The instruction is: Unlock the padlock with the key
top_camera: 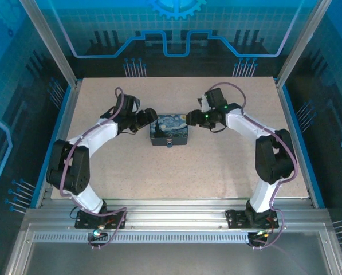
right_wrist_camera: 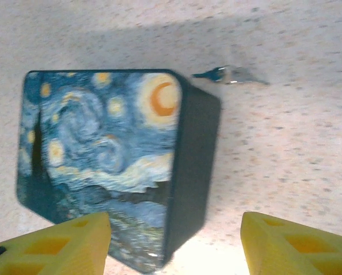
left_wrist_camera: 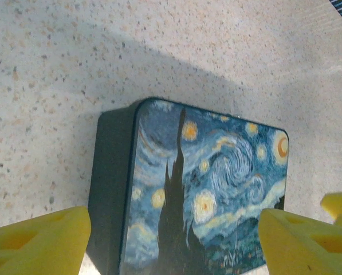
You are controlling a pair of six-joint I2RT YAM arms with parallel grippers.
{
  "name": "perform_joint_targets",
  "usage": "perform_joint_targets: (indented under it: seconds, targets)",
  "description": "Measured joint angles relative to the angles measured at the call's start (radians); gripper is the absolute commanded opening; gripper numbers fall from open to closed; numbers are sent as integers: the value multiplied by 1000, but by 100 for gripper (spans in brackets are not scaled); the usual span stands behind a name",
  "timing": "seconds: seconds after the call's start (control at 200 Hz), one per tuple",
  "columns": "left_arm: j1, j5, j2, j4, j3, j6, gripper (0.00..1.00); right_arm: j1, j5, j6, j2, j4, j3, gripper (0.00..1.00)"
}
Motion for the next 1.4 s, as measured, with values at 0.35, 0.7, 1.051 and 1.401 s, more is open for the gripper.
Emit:
perform_joint_targets:
  seconds: [0.35,0.7,1.051,1.401]
  targets:
    - [-81,23,-121,-47,-96,22,78,-43,99,-70,162,-161,209,57]
    - [-82,33,-146,-67,-130,21,78,8,123,-93,333,-244,348,57]
    - [-82,34,-146,-66,-148,21,78,51,169,-102,380,-282,444,58]
    - [-80,34,-185,-66,-180,21,78,52,230,-109,522,-331,578,52]
